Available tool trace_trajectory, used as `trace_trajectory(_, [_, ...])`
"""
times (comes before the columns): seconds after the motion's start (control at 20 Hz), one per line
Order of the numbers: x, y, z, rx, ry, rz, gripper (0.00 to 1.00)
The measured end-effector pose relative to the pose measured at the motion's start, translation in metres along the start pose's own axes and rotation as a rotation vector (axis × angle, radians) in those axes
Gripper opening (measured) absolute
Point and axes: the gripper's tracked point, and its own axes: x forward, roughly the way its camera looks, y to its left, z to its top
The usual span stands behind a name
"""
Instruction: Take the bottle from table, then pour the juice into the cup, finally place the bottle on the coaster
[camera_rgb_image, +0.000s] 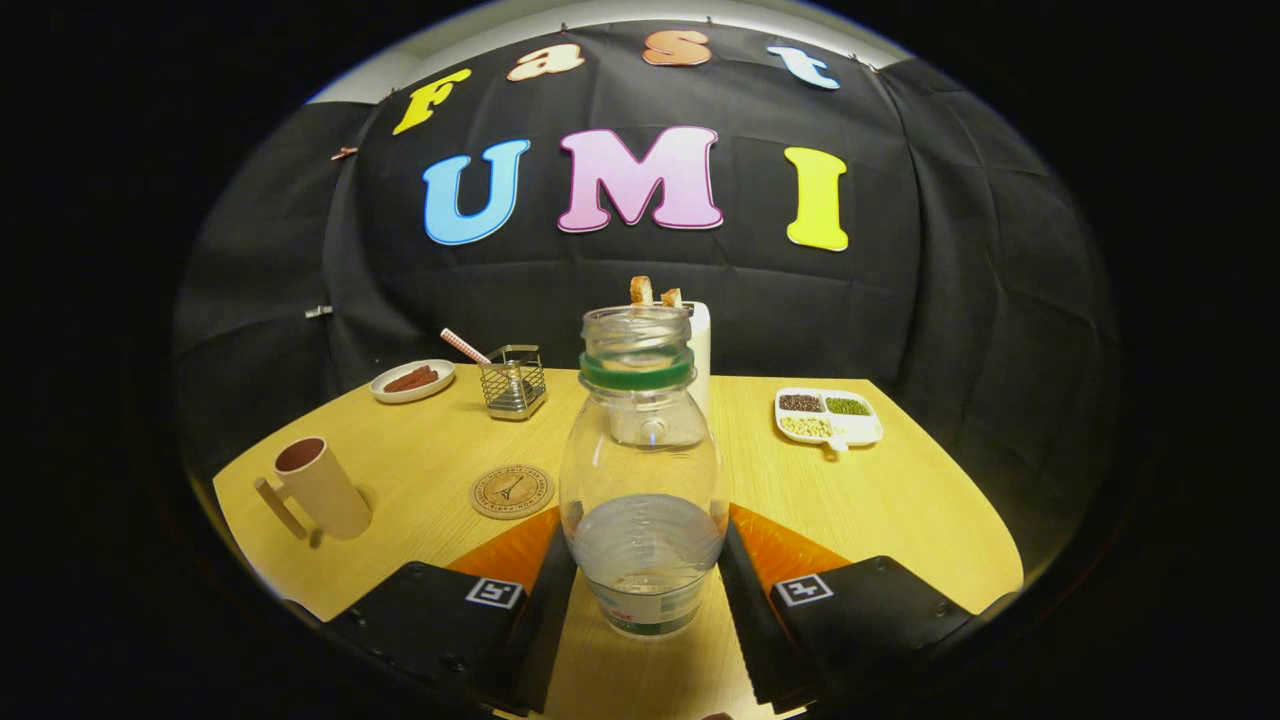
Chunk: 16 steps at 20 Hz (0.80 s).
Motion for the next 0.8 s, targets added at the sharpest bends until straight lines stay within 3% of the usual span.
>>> trace_trajectory(0.8, [-0.013, 0.031, 0.083, -0.239, -0.058, 0.003, 0.76])
